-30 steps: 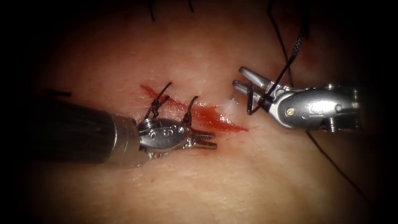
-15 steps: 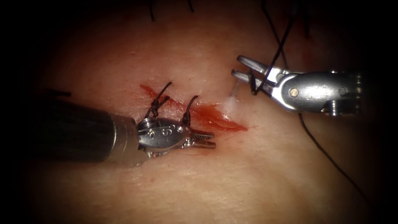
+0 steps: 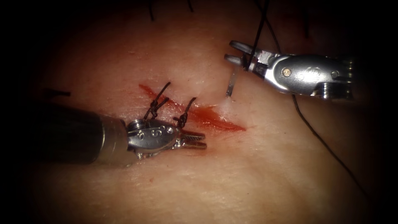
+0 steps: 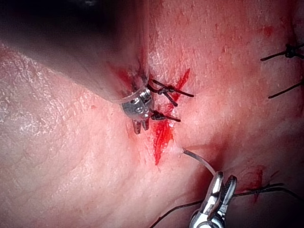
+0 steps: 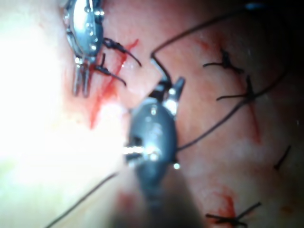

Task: Wound Closure
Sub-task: Push the needle through the tissue using the right gripper

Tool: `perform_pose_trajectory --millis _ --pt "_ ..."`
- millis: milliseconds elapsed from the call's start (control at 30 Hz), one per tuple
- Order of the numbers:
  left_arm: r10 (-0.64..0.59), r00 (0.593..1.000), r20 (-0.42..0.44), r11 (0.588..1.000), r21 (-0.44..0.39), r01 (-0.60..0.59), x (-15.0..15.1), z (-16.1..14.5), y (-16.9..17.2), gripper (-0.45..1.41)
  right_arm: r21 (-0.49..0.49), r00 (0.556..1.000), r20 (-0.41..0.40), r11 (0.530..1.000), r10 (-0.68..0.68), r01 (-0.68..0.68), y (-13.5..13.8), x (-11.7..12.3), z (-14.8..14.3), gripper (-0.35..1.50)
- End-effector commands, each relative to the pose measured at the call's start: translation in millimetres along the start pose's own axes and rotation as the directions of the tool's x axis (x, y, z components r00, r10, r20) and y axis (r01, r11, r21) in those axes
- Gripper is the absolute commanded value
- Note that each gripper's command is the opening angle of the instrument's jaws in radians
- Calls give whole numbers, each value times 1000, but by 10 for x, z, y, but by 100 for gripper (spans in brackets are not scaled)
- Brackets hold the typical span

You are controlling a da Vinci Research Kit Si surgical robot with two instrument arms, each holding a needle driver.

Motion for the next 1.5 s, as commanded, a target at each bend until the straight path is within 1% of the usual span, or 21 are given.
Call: perform_pose_trajectory --millis 33,133,267,333,433,567,667,733,900,967,1067,1100,1133,1167,1233,1300,1400,1467,1500 --pt "-2 1000 1 1000 0 2 -5 9 3 14 10 999 3 999 40 -40 -5 -7 8 -35" --pt "-3 1000 1 1000 1 3 -4 11 3 16 37 989 22 989 143 -144 -8 -16 11 -35" --pt "-3 1000 0 1000 1 3 -3 12 2 16 62 956 59 954 288 -292 -11 -31 15 -35" --pt "-3 1000 0 1000 1 3 -3 12 1 16 67 928 81 927 364 -369 -14 -38 16 -35" --pt "-3 1000 0 1000 1 3 -3 12 1 16 72 875 100 874 473 -481 -15 -46 18 -35" --pt "-3 1000 0 1000 1 3 -3 12 1 16 79 845 114 843 523 -532 -12 -46 19 -35" --pt "-3 1000 0 1000 1 3 -3 12 1 16 81 833 119 831 540 -550 -8 -44 20 -35" --pt "-3 1000 0 1000 1 3 -3 13 1 16 98 807 122 802 577 -589 -6 -43 20 -35" --pt "-3 1000 0 1000 2 3 -4 13 2 16 107 799 112 792 591 -601 -1 -45 22 -35" --pt "-3 1000 0 1000 2 3 -4 13 2 16 110 785 109 778 610 -619 -1 -46 22 -35" --pt "-2 1000 0 1000 2 2 -4 12 2 16 127 741 117 730 661 -672 -2 -46 22 -35" --pt "-2 1000 0 1000 2 2 -4 12 2 16 149 694 132 678 708 -720 -3 -47 22 -35" --pt "-2 1000 0 1000 2 2 -4 12 2 16 162 670 144 651 728 -742 -4 -48 22 -35" --pt "-2 1000 0 1000 2 2 -4 12 2 16 184 623 172 596 763 -781 -8 -50 23 -35" --pt "-2 1000 0 1000 2 2 -4 12 2 16 202 584 215 550 782 -810 -14 -53 26 -35" --pt "-2 1000 0 1000 2 2 -4 12 2 16 211 554 242 514 797 -831 -20 -57 29 -35" --pt "-3 1000 0 1000 1 3 -4 12 2 16 238 473 293 416 831 -878 -36 -68 35 -35" --pt "-3 1000 0 1000 1 3 -4 12 2 16 249 438 317 372 841 -894 -43 -72 37 -35" --pt "-3 1000 0 1000 1 3 -4 12 2 16 250 411 332 341 849 -906 -46 -73 37 -35"
